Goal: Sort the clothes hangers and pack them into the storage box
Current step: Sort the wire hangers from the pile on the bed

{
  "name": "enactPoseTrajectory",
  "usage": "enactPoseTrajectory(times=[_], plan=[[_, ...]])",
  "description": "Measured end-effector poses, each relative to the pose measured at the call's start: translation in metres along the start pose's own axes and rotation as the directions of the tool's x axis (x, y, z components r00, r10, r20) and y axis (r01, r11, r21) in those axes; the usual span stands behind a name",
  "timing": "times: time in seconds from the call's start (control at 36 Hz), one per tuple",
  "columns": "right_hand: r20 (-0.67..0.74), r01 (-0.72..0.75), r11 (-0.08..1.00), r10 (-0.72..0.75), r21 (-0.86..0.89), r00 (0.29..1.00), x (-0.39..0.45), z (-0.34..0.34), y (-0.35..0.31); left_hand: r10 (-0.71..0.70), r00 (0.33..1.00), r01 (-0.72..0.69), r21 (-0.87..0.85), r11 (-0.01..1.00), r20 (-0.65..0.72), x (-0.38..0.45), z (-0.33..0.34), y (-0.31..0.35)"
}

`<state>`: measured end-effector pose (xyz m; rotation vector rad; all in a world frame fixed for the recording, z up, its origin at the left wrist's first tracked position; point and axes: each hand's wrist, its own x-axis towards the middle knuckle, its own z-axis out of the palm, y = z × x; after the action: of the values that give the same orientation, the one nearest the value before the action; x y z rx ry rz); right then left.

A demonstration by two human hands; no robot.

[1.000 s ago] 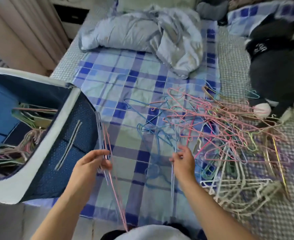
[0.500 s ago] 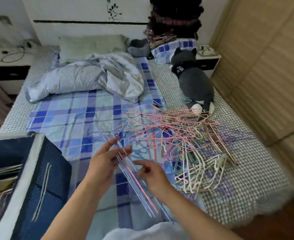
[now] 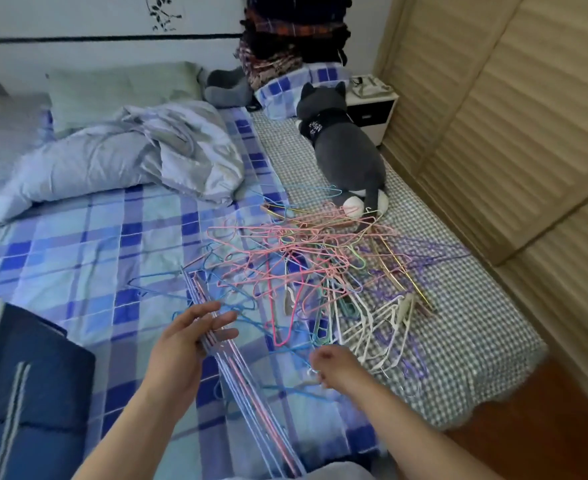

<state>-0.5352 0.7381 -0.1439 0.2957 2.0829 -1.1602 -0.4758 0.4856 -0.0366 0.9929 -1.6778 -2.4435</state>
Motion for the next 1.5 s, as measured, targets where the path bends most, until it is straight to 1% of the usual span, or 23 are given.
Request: enactPoseTrajectory(times=[0.08,0.17,0.28,0.33,0.36,0.39,0.5,0.58,0.67,0.75,0.86,0.89,0.92,0.97,1.06,1.11,1.17,1.28,1.33,1.39,1.44,1.47,1.5], plan=[[-0.015,-0.092,0.996,0.092,-0.011,0.996,0.041,-0.053,0.006,-0.009,0.997,0.007,-0.028,1.0,-0.078,0.007,0.007,-0.006],[-0.02,-0.132,0.986,0.13,-0.098,0.991,0.081,-0.099,0.002,0.014,0.981,-0.02,-0.032,0.999,-0.194,0.013,0.018,-0.015],[-0.055,-0.173,0.974,0.166,-0.144,0.985,0.149,-0.149,-0.015,0.031,0.949,-0.029,0.012,1.0,-0.314,0.017,0.034,-0.021],[-0.075,-0.198,0.974,0.19,-0.112,0.979,0.177,-0.167,-0.023,0.035,0.938,-0.03,0.021,0.999,-0.346,0.016,0.04,-0.022],[-0.055,-0.212,0.966,0.206,-0.146,0.977,0.201,-0.169,-0.029,0.028,0.916,-0.029,0.004,1.0,-0.401,0.016,0.041,-0.028],[-0.086,-0.215,0.966,0.204,-0.143,0.975,0.209,-0.178,-0.029,0.02,0.911,-0.02,0.005,1.0,-0.412,0.015,0.043,-0.027],[-0.098,-0.194,0.972,0.181,-0.136,0.979,0.252,-0.183,-0.046,0.003,0.863,-0.007,-0.006,1.0,-0.505,0.001,0.048,-0.029],[-0.093,-0.141,0.989,0.136,-0.045,0.986,0.261,-0.174,-0.07,-0.019,0.83,0.011,-0.019,1.0,-0.558,-0.008,0.046,-0.028],[-0.038,-0.167,0.984,0.17,0.069,0.985,0.278,-0.16,-0.085,-0.038,0.797,0.023,-0.033,0.999,-0.602,-0.015,0.044,-0.028],[0.006,-0.165,0.983,0.165,0.084,0.986,0.285,-0.15,-0.094,-0.041,0.788,0.019,-0.042,0.999,-0.614,-0.016,0.045,-0.029],[-0.101,-0.059,0.996,0.052,-0.066,0.993,0.305,-0.14,-0.083,-0.032,0.796,-0.006,-0.061,0.998,-0.605,-0.015,0.045,-0.028],[-0.116,-0.016,0.991,0.0,-0.135,0.993,0.294,-0.136,-0.086,-0.029,0.799,-0.019,-0.073,0.997,-0.6,-0.015,0.044,-0.027],[-0.118,0.022,0.991,-0.038,-0.132,0.992,0.267,-0.134,-0.096,-0.028,0.804,-0.028,-0.085,0.996,-0.593,-0.014,0.043,-0.026],[-0.066,0.092,0.991,-0.099,-0.093,0.993,0.224,-0.125,-0.1,-0.034,0.814,-0.028,-0.098,0.995,-0.58,-0.013,0.038,-0.026],[-0.018,0.178,0.978,-0.181,-0.107,0.983,0.18,-0.115,-0.071,-0.027,0.845,-0.033,-0.102,0.994,-0.534,-0.013,0.028,-0.029],[-0.03,0.195,0.974,-0.2,-0.119,0.979,0.155,-0.115,-0.045,-0.019,0.862,-0.034,-0.094,0.995,-0.506,-0.01,0.02,-0.032],[-0.046,0.202,0.974,-0.207,-0.1,0.977,0.118,-0.117,-0.031,-0.013,0.879,-0.035,-0.09,0.995,-0.477,-0.005,0.011,-0.031],[-0.109,0.183,0.973,-0.169,0.138,0.98,0.052,-0.134,-0.027,0.005,0.912,-0.047,-0.092,0.995,-0.41,0.009,-0.005,-0.024],[-0.143,0.194,0.966,-0.17,0.172,0.975,0.038,-0.148,-0.019,0.015,0.929,-0.048,-0.081,0.996,-0.369,0.015,-0.014,-0.018],[-0.173,0.181,0.968,-0.152,0.171,0.973,0.033,-0.159,-0.009,0.022,0.945,-0.048,-0.073,0.996,-0.328,0.021,-0.024,-0.012],[-0.217,0.131,0.985,-0.104,0.115,0.971,0.04,-0.165,0.012,0.015,0.959,-0.037,-0.074,0.997,-0.282,0.029,-0.035,-0.008],[-0.226,0.074,0.996,-0.059,0.057,0.972,0.047,-0.165,0.027,0.004,0.963,-0.027,-0.082,0.996,-0.268,0.034,-0.039,-0.007],[-0.224,-0.027,0.999,0.022,-0.02,0.974,0.052,-0.162,0.043,-0.006,0.967,-0.015,-0.081,0.997,-0.253,0.038,-0.043,-0.006]])
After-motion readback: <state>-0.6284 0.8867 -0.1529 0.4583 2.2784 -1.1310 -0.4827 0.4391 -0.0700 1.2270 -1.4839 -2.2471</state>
